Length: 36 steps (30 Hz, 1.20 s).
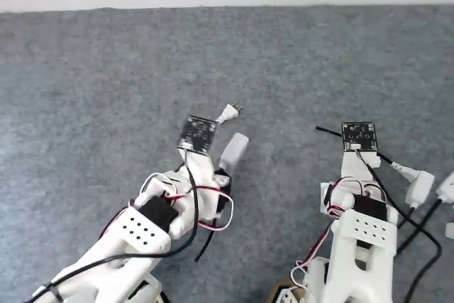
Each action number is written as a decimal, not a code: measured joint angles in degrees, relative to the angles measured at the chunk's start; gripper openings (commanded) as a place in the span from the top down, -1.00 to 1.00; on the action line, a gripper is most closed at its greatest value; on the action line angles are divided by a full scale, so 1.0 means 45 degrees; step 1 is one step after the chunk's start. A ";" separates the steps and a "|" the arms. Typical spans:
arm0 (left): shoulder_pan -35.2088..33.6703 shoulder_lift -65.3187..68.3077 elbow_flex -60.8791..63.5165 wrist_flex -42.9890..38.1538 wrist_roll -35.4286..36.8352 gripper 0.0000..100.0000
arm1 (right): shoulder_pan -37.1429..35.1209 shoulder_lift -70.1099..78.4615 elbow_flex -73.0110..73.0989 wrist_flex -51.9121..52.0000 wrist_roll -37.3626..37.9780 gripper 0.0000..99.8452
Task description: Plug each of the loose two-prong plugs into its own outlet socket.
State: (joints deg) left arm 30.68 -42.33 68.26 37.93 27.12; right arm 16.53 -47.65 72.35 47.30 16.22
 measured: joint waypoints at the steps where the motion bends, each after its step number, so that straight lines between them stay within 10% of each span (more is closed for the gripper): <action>1: -0.0156 0.0000 0.0000 -0.0195 0.0371 0.97 | 0.0000 0.0000 0.0000 0.0000 0.0000 0.83; 11: 0.0488 0.0000 0.2442 -0.3419 0.3380 0.93 | 0.0020 0.0000 0.0000 0.0000 0.0000 0.83; 20: 0.1719 -0.0020 0.2950 -0.3927 0.4904 0.36 | 0.0000 0.0000 0.0000 0.0000 0.0000 0.83; 36: 0.1504 -0.0195 0.2579 -0.3927 0.3712 0.52 | 0.0000 0.0000 0.0000 0.0000 0.0000 0.83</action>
State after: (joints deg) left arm 37.45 -43.21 79.87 20.26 43.82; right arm 16.53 -47.65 72.35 47.30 16.22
